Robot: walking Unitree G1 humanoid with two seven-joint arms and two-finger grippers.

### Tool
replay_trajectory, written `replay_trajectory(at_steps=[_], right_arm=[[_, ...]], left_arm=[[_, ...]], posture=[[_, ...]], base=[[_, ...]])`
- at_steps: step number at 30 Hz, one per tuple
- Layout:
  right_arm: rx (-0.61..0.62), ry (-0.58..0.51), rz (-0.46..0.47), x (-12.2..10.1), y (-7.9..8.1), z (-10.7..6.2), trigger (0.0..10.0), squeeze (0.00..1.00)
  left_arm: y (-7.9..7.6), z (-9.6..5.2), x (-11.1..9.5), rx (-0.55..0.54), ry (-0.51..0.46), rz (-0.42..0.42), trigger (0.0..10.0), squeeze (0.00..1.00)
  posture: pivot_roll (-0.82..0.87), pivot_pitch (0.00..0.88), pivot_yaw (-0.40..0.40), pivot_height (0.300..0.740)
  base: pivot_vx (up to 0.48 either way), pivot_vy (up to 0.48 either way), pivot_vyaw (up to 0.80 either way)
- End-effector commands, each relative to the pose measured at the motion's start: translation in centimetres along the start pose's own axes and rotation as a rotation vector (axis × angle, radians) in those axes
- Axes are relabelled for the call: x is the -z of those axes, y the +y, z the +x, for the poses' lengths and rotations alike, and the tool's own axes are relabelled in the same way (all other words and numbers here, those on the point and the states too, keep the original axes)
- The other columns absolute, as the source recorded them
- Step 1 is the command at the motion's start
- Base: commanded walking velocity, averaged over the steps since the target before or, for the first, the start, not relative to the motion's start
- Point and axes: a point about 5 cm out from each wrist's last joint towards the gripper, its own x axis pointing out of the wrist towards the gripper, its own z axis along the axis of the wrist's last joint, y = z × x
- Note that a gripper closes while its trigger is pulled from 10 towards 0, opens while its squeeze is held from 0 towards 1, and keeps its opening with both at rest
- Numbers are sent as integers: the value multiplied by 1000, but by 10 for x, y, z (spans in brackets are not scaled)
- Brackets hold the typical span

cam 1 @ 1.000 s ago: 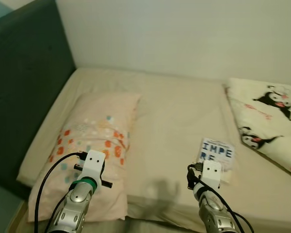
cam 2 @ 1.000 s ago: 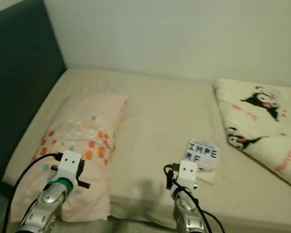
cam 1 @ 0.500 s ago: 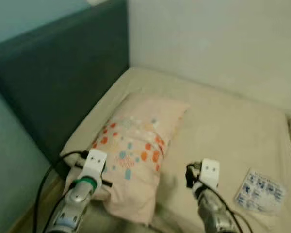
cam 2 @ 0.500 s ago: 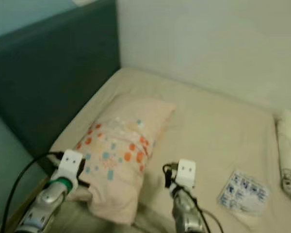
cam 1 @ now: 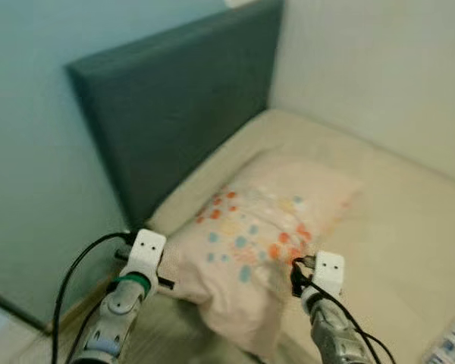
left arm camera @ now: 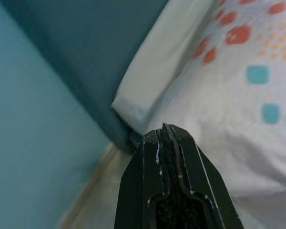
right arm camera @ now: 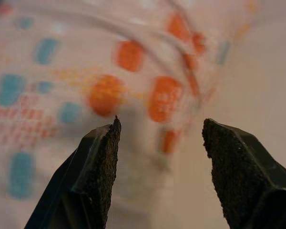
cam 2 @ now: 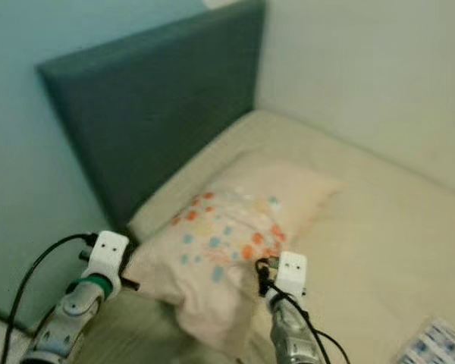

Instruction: Clean up the room

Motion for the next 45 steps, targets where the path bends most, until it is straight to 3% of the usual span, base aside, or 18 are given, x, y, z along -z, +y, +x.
replay_trajectory(at_steps=[1, 11, 32, 37, 45], right_arm=[[39, 26, 35, 7, -6, -2, 10000, 0], [45, 35, 33, 8, -9, -2, 10000, 0], [58, 74, 37, 10, -10, -1, 10000, 0], [53, 84, 14, 12, -9, -1, 10000, 0], [57, 82, 19, 11, -9, 0, 10000, 0]], left_arm=[[-3, 0, 2, 10, 10, 1, 10000, 0], [-5, 0, 1, 15, 10, -9, 10000, 0], [-4, 1, -1, -11, 7, -26, 10000, 0], [-2, 2, -1, -25, 13, -12, 10000, 0], [1, 3, 0, -41, 24, -34, 10000, 0]], posture=[[124, 8, 26, 740], [118, 11, 25, 740], [116, 14, 18, 740], [114, 17, 18, 740], [112, 15, 16, 740]], base=[[0, 0, 0], [0, 0, 0], [0, 0, -800], [0, 0, 0], [0, -467, 0]])
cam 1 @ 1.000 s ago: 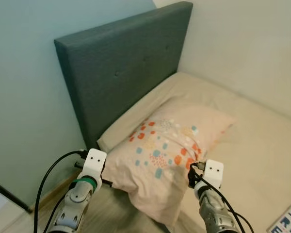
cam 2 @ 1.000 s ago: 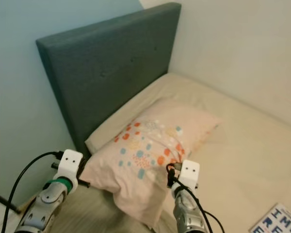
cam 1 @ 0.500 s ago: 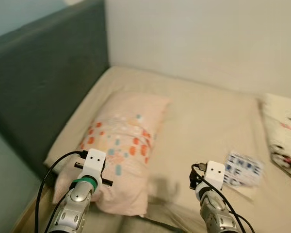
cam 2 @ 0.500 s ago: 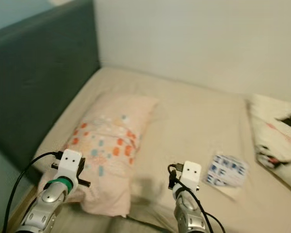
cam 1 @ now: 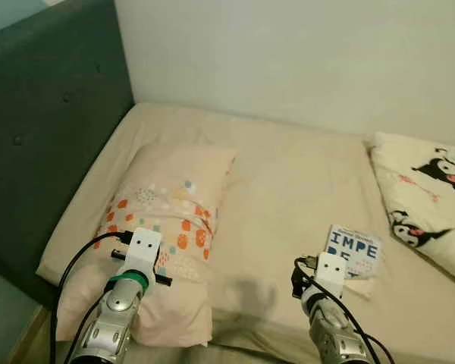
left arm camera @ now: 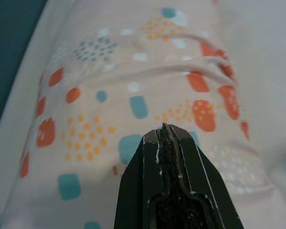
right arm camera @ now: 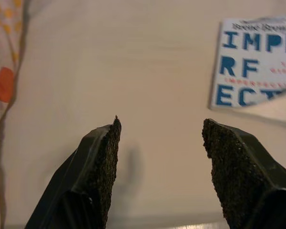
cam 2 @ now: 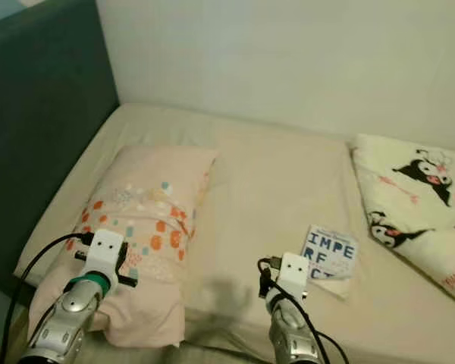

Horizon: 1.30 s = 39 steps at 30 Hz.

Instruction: Clean up the room

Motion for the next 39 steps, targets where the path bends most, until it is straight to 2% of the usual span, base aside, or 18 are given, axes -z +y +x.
replay_trajectory(at_steps=[1, 20, 25, 39], right_arm=[[14, 26, -6, 5, -4, 0, 10000, 0], [11, 27, -10, 3, -4, 1, 10000, 0], [11, 28, -10, 4, -4, 1, 10000, 0], [14, 31, -4, 5, -4, 0, 10000, 0]], left_arm=[[-2, -1, 6, 2, 30, -7, 10000, 0], [-1, -1, 6, -8, 34, -18, 10000, 0], [1, 0, 7, -22, 68, -109, 10000, 0], [6, -1, 7, -30, 62, -82, 10000, 0]], posture=[[112, 15, 16, 740], [111, 9, 8, 740], [111, 6, 8, 740], [115, 17, 10, 740]], base=[[0, -480, 0], [0, -432, 0], [0, 192, 0], [0, 480, 0]])
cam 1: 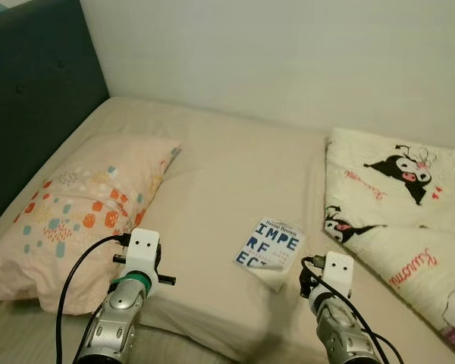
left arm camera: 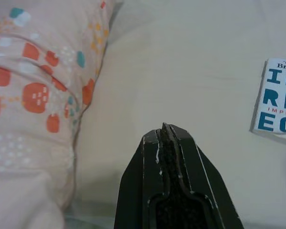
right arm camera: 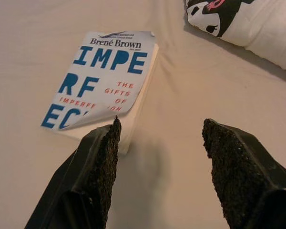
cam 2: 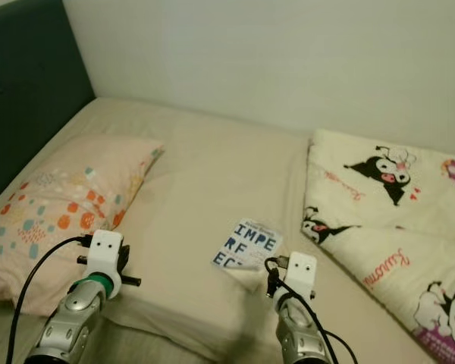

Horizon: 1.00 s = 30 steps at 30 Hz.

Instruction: Clean up the room

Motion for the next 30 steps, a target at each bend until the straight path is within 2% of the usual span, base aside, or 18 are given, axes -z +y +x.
replay_trajectory(at_steps=[1, 4, 10, 28, 30], right_arm=[[0, 24, 5, 6, 1, -2, 10000, 0], [1, 24, 10, 7, 2, -2, 10000, 0], [1, 21, 11, 7, 2, -2, 10000, 0], [11, 20, 11, 7, 2, -2, 10000, 0], [6, 22, 10, 7, 2, -2, 10000, 0]], left_arm=[[6, -2, 5, -17, 14, 9, 10000, 0], [7, -1, 4, -11, 13, 62, 10000, 0], [5, -1, 4, -8, 9, 88, 10000, 0], [6, -1, 2, -12, -7, 98, 10000, 0], [7, -1, 0, -9, -25, 95, 10000, 0]], posture=[[115, 17, 10, 740], [115, 17, 15, 740], [116, 18, 15, 740], [117, 19, 17, 740], [117, 19, 17, 740]], base=[[0, 480, 0], [0, 0, 0], [0, 0, 0], [0, 0, 0], [0, 0, -694]])
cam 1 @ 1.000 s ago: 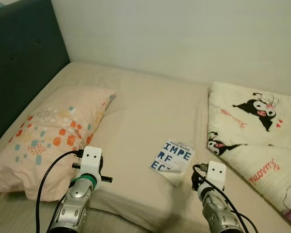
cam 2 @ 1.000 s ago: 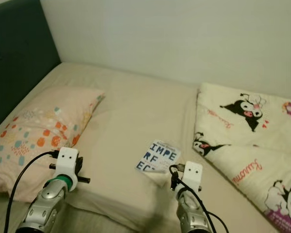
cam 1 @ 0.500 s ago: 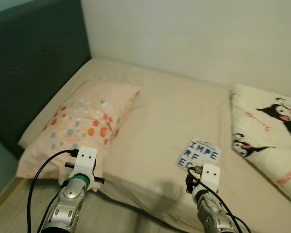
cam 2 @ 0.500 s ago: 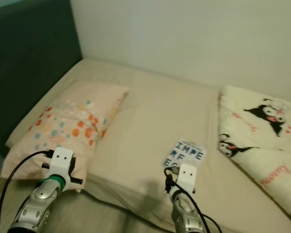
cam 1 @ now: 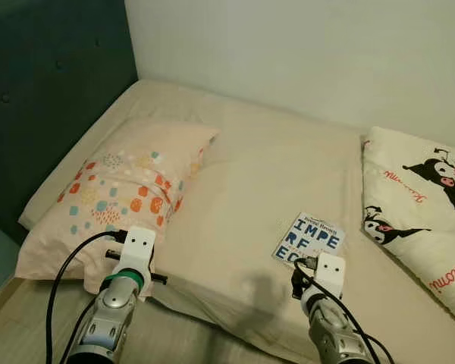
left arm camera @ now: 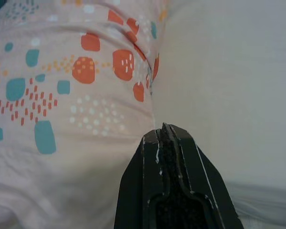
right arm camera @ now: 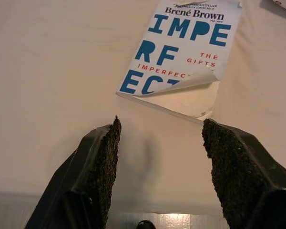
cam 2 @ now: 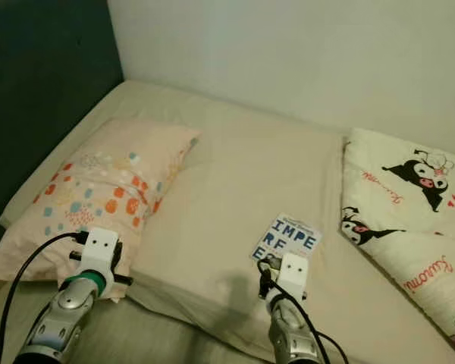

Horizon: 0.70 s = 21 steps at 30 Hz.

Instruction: Clean up the room

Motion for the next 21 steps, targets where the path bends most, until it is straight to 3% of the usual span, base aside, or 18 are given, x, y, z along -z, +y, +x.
replay_trajectory(at_steps=[1, 7, 12, 21], right_arm=[[14, 18, 1, 6, -4, -2, 10000, 0], [17, 20, -1, 6, -5, -2, 10000, 0], [19, 20, -3, 6, -5, -2, 10000, 0], [16, 19, -3, 6, -4, -1, 10000, 0]], left_arm=[[-2, -1, 2, 12, -5, 2, 10000, 0], [-1, -2, 2, 10, -6, 5, 10000, 0], [-1, -2, 2, 9, -8, 3, 10000, 0], [-4, -1, 1, 15, -8, 7, 10000, 0]], posture=[[117, 19, 17, 740], [117, 20, 14, 740], [117, 20, 14, 740], [119, 19, 15, 740]], base=[[319, 0, -800], [361, 0, -752], [295, 0, 0], [0, 0, 0]])
